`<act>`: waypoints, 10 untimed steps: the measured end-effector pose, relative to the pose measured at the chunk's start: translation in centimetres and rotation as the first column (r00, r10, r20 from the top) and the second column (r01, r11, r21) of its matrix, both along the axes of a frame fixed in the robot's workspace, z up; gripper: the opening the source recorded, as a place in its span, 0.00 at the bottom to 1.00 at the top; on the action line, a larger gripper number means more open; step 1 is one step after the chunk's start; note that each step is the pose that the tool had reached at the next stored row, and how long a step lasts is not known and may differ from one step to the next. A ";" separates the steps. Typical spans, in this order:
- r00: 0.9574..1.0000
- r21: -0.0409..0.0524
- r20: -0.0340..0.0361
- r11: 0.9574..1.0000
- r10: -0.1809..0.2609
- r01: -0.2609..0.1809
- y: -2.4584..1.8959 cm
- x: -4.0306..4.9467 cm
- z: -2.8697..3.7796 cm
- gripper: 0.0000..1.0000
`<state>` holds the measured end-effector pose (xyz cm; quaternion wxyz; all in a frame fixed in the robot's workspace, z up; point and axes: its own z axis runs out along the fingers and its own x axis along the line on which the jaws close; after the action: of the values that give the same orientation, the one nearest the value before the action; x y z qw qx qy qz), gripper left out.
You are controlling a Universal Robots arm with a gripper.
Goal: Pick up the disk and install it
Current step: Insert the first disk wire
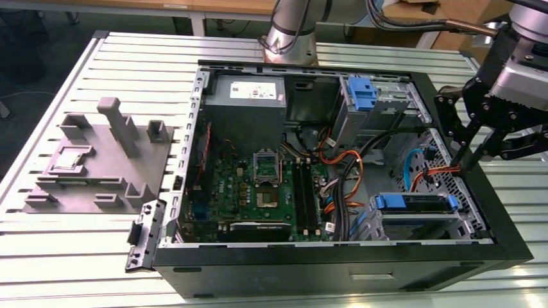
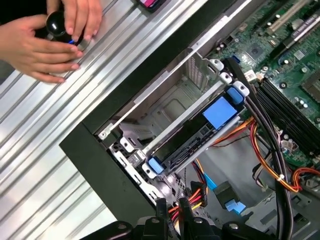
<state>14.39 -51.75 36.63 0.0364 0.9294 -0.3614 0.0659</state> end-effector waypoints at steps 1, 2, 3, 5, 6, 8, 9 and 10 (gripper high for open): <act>1.000 0.000 0.000 1.000 0.017 -0.017 0.00 0.00 -0.01 0.24; 0.999 0.000 0.000 0.999 0.035 -0.035 0.00 0.00 -0.02 0.24; 0.999 0.000 0.001 0.999 0.052 -0.052 0.00 0.00 -0.04 0.24; 0.996 0.000 0.002 0.996 0.084 -0.084 0.00 -0.01 -0.08 0.24; 0.995 -0.002 0.003 0.995 0.099 -0.099 0.00 -0.01 -0.11 0.24; 0.990 -0.012 0.007 0.990 0.144 -0.144 0.00 0.00 -0.25 0.24; 0.989 -0.017 0.007 0.988 0.151 -0.150 0.00 0.00 -0.29 0.24; 0.988 -0.021 0.007 0.988 0.155 -0.155 0.00 0.00 -0.31 0.24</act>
<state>14.39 -51.74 36.32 0.0392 0.9540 -0.2874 0.0762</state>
